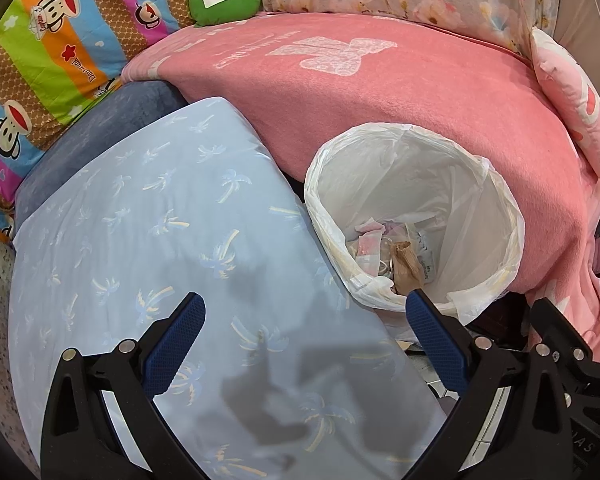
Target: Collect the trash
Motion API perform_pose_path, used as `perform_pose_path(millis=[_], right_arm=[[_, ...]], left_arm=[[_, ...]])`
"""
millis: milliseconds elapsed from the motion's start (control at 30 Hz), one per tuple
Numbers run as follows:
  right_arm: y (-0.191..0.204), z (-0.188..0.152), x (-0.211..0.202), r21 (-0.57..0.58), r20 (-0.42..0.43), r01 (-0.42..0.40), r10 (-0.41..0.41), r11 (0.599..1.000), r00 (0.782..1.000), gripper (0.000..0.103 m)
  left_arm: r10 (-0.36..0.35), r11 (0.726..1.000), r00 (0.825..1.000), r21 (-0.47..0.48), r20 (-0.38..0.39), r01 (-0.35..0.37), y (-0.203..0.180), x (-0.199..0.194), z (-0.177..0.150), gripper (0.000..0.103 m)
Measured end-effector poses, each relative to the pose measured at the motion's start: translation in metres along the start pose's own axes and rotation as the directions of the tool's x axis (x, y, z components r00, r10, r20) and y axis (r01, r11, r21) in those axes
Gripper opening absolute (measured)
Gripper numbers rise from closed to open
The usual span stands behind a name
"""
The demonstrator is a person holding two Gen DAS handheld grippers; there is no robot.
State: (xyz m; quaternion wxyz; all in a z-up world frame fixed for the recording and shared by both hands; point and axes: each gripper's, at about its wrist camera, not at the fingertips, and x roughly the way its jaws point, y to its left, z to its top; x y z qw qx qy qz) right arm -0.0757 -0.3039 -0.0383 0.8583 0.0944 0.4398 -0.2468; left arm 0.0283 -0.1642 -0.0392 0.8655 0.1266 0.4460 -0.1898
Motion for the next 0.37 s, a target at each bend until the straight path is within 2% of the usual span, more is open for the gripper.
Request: perform_pose_path(millis=[367], right_arm=[[0.0002, 0.0005, 0.0034, 0.009, -0.008, -0.003, 0.003, 1.000, 1.000, 0.097]], left_arm=[[-0.004, 1.000, 1.000, 0.003, -0.017, 0.004, 0.0039, 0.0027, -0.0004, 0.096]])
